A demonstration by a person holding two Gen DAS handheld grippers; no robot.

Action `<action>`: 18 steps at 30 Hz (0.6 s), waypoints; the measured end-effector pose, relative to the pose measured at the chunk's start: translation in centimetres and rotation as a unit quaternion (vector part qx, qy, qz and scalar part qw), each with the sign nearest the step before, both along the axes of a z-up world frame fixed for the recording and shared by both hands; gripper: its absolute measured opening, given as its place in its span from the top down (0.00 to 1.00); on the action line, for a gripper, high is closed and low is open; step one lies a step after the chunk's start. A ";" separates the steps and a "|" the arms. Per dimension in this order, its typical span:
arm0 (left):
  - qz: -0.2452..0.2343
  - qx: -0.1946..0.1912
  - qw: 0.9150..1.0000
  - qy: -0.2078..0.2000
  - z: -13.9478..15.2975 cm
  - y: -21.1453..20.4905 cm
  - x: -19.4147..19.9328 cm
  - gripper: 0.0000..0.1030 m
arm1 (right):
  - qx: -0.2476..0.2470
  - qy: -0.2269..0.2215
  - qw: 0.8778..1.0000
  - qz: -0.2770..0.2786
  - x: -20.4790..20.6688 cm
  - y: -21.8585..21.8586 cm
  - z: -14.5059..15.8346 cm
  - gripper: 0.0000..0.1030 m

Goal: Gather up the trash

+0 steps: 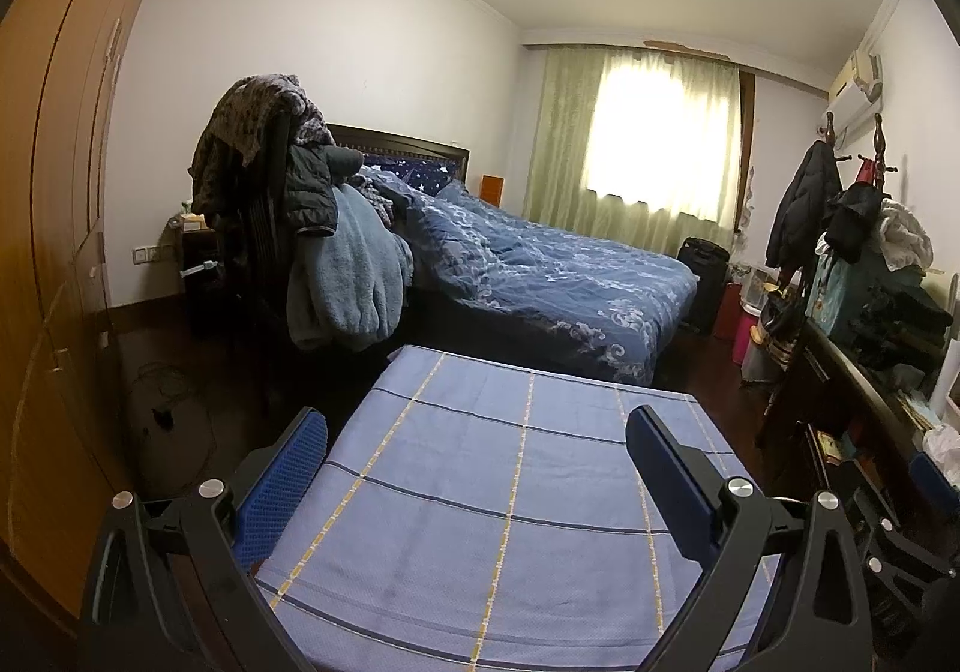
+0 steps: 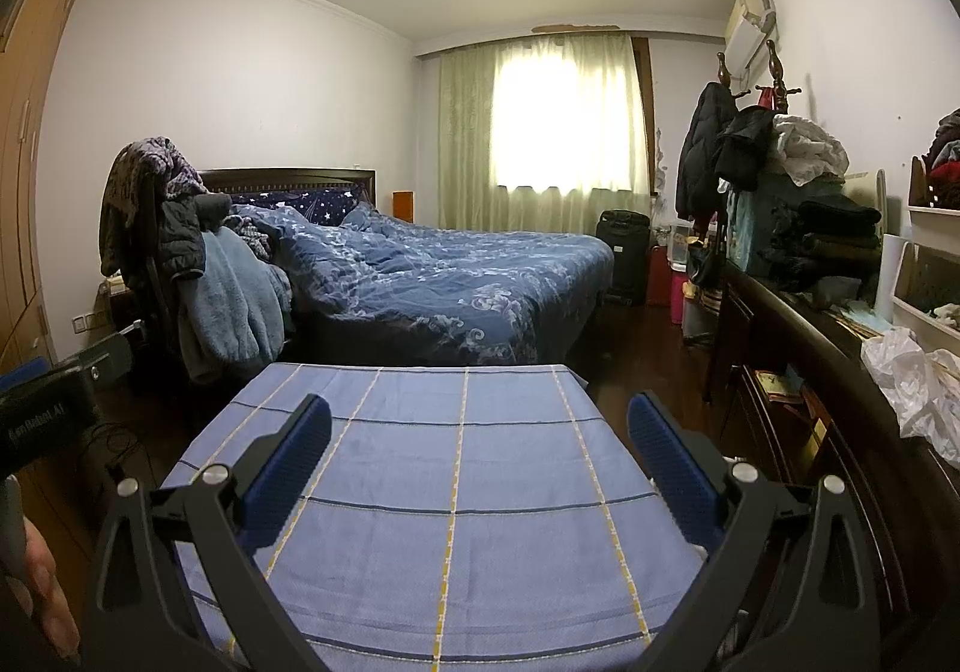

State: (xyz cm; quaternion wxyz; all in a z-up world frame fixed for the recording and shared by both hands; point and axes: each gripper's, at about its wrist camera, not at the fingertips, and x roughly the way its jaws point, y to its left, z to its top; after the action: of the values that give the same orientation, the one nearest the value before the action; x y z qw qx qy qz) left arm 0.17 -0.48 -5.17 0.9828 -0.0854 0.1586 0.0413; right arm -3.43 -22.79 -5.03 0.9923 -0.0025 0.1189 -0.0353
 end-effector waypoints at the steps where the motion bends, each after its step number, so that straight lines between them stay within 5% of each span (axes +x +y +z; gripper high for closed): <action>1: -0.001 -0.003 1.000 0.001 -0.1 0.0 0.0 0.04 | 0.000 0.000 1.000 0.000 0.0 0.0 0.0 0.03; 18: -0.012 -0.015 1.000 0.013 -0.3 -0.6 0.2 0.04 | -0.001 0.008 1.000 0.005 0.0 0.0 -0.5 0.03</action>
State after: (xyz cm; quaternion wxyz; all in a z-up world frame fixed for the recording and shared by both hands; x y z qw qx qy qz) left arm 0.41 -1.10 -5.48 0.9795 -0.0979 0.1735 0.0280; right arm -3.45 -22.78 -5.58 0.9914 -0.0044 0.1269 -0.0302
